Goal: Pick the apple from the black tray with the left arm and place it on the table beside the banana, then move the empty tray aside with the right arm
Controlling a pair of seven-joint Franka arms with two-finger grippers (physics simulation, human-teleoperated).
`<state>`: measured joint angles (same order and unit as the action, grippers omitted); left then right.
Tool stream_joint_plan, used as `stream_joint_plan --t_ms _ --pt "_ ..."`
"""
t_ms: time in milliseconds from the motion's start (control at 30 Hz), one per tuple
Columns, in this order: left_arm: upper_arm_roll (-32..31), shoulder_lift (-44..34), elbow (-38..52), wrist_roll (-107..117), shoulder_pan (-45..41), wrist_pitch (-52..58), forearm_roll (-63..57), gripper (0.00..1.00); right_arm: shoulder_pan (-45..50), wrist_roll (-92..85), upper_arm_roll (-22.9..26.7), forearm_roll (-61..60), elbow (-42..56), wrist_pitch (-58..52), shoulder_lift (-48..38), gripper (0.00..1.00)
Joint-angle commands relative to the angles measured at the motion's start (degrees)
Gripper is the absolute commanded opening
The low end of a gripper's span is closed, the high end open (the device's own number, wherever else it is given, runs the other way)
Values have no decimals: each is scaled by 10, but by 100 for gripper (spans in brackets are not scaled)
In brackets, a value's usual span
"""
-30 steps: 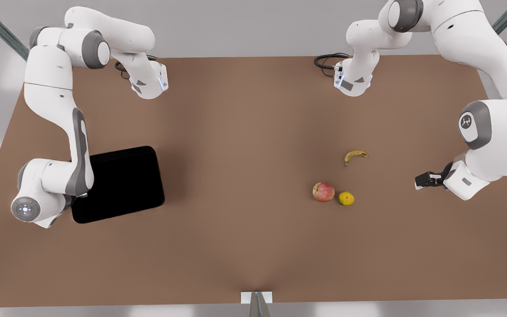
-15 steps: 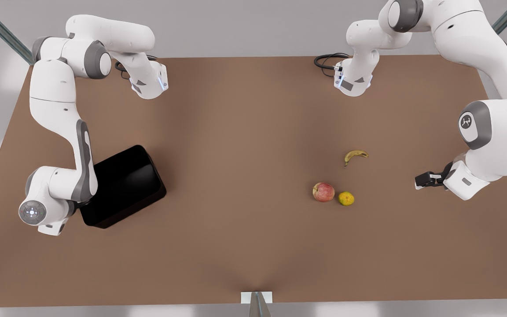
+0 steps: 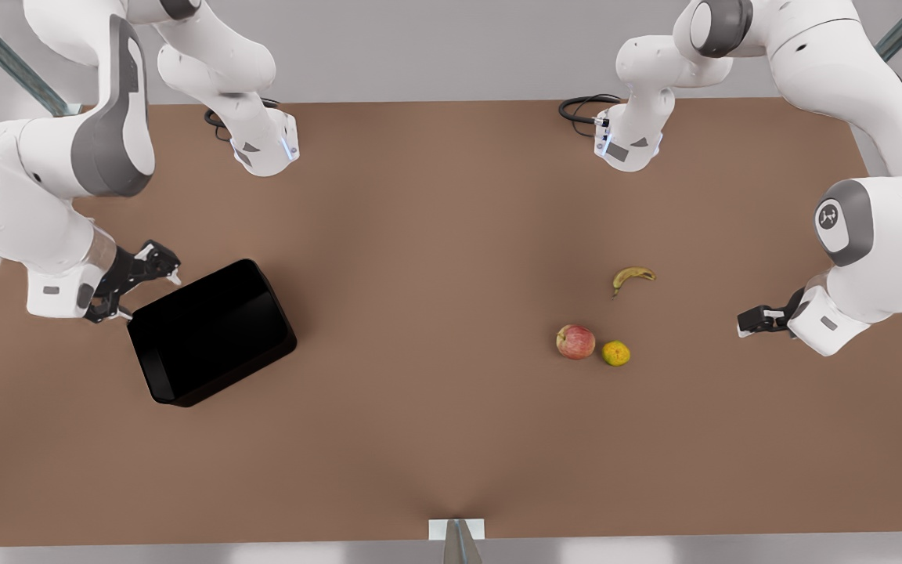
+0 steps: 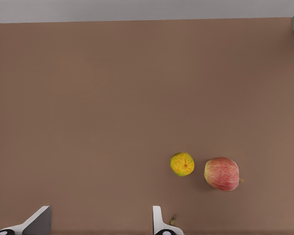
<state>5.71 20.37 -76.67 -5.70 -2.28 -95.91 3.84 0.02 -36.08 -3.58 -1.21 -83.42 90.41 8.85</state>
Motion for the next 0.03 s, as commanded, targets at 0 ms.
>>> stream_joint_plan --t_ms 0 --pt "0 -1 0 0 0 0 -1 100 -12 213 -5 14 0 -95 -5 100"
